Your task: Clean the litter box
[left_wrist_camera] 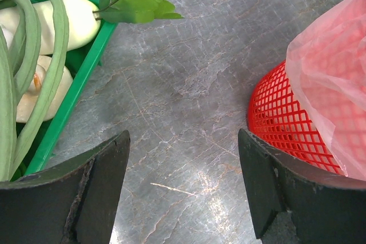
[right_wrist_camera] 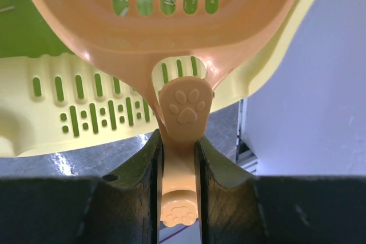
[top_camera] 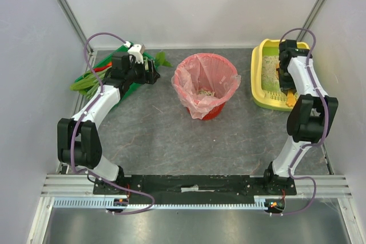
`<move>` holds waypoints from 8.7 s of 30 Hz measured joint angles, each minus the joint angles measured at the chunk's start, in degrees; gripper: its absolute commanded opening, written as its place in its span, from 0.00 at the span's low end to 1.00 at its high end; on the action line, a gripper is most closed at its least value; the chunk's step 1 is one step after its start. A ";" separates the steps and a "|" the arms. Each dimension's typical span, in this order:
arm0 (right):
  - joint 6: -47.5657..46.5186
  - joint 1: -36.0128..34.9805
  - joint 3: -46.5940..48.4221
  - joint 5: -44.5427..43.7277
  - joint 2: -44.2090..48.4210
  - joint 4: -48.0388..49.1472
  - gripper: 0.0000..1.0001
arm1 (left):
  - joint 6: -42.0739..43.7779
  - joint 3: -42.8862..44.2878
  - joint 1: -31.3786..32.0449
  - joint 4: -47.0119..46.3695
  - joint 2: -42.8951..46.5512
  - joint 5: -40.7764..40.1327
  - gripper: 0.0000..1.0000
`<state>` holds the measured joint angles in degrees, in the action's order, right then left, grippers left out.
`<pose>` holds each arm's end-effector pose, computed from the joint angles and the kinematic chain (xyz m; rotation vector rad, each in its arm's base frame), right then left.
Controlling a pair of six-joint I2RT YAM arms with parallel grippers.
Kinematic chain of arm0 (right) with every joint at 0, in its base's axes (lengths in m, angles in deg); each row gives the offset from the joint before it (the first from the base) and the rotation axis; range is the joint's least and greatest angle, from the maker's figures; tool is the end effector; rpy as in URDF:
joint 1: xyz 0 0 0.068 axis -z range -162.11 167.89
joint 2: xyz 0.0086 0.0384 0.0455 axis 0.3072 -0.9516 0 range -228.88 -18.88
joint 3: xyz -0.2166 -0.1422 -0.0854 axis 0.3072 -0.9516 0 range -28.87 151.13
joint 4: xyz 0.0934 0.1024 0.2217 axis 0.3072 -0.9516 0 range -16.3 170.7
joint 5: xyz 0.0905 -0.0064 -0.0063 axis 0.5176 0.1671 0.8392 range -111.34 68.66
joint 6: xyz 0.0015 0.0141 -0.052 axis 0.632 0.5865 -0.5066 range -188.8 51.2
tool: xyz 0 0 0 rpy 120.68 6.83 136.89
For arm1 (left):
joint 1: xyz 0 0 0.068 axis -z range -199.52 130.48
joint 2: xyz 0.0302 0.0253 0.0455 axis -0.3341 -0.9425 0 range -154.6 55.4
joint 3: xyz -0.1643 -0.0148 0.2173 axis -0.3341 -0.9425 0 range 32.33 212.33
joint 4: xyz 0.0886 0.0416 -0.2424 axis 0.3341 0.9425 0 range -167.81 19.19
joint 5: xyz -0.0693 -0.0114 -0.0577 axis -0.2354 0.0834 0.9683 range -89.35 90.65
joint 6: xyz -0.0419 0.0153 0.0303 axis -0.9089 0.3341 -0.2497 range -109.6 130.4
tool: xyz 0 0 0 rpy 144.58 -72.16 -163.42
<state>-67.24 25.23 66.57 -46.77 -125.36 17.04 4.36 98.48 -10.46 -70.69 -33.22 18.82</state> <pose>0.3699 -0.0630 0.2762 0.3048 2.8119 -0.6562 0.3505 -0.0671 0.2860 0.2493 2.0812 -0.4905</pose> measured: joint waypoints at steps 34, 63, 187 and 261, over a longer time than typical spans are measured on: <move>2.25 -5.33 2.47 10.64 12.46 1.57 0.00 | -0.35 0.00 0.00 -1.22 1.09 0.48 0.82; -8.48 -45.51 16.20 -24.90 5.60 -10.58 0.00 | -3.17 -1.51 -0.04 -2.95 3.93 1.49 0.82; -35.87 -58.16 -10.08 -43.93 16.48 1.81 0.00 | -3.13 -7.45 -0.07 -2.99 5.73 0.37 0.83; 4.72 1.75 -13.07 16.06 24.26 3.34 0.00 | -3.13 -6.64 -0.07 -2.73 9.25 0.39 0.83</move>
<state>-62.52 26.97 53.50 -30.71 -101.10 20.39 1.23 91.83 -10.52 -73.43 -23.97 19.21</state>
